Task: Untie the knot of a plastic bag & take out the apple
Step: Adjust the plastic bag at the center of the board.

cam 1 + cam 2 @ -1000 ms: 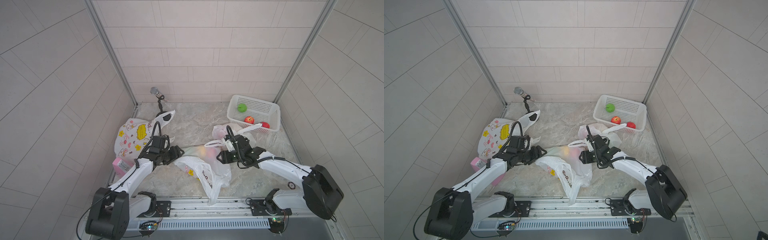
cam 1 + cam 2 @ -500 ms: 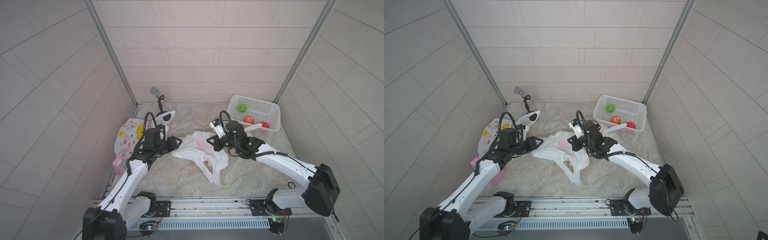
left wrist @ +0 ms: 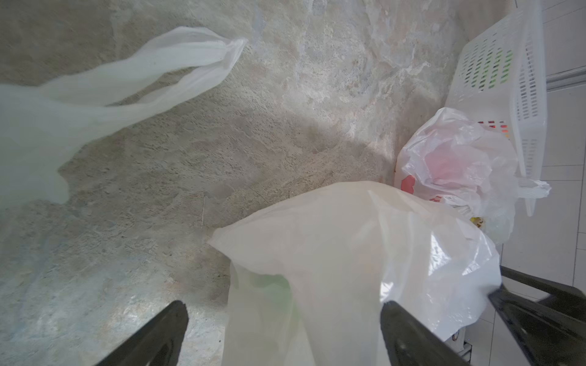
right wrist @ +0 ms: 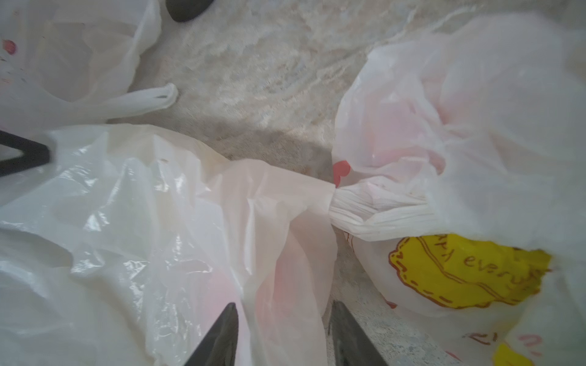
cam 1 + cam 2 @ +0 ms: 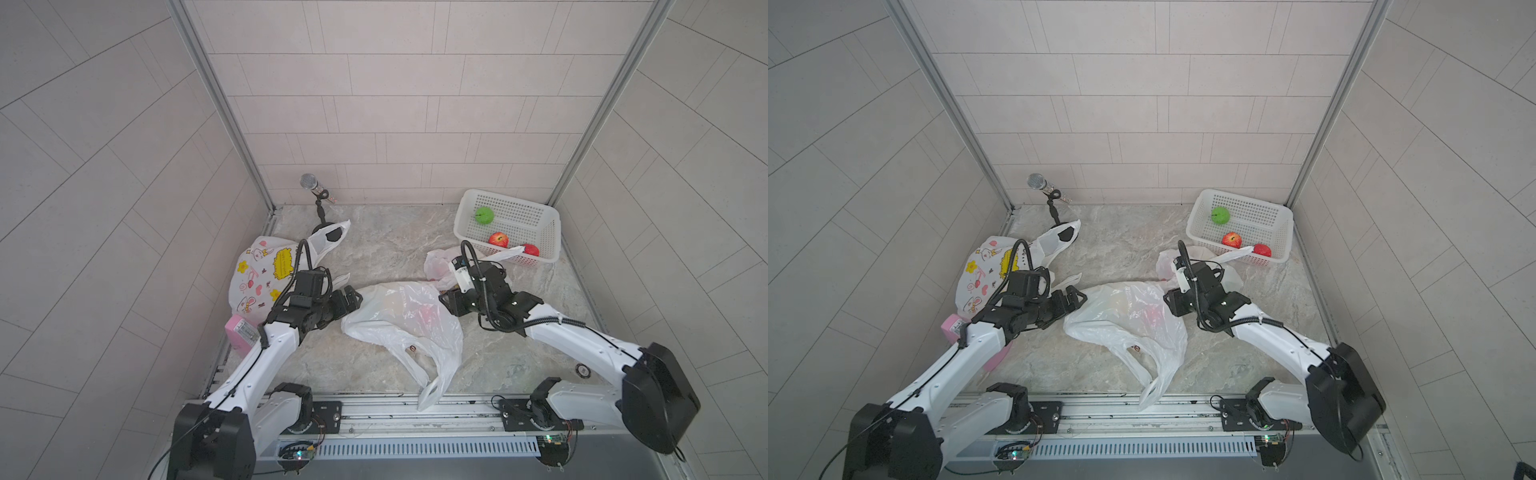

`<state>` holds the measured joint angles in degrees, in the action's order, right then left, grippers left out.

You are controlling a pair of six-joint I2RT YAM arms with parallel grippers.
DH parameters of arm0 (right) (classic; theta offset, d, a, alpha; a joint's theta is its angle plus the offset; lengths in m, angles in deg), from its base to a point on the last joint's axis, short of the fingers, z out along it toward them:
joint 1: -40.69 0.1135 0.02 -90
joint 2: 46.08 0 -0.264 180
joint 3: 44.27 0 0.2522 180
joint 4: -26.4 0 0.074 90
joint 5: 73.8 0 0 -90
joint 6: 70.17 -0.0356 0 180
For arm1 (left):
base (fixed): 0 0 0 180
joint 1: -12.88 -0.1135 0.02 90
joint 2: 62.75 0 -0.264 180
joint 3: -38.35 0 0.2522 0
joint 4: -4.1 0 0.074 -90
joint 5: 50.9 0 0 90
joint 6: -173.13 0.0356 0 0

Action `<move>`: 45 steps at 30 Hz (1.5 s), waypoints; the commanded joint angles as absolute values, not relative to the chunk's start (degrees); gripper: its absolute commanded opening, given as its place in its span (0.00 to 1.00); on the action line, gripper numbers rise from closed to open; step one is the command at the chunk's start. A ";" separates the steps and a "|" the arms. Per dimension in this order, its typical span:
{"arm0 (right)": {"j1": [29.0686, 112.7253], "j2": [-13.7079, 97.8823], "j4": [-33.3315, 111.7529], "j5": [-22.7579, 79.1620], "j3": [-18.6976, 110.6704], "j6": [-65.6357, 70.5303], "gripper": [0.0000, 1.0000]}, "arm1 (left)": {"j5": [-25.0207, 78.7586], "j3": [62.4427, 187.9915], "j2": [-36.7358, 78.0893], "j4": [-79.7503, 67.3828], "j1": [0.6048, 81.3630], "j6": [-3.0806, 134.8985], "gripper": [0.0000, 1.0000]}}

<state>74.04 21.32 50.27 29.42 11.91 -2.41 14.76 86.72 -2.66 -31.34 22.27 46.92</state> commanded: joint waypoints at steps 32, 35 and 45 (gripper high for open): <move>70.84 34.04 46.80 31.97 24.53 0.82 0.17 | 8.96 92.37 2.34 -22.41 24.11 47.69 0.00; 70.93 31.98 50.63 30.77 24.93 1.74 0.37 | 9.43 93.94 5.09 -24.10 24.01 47.97 0.00; 88.93 11.71 65.16 21.28 19.50 5.68 0.40 | 10.28 96.35 10.05 -28.56 24.00 48.20 0.08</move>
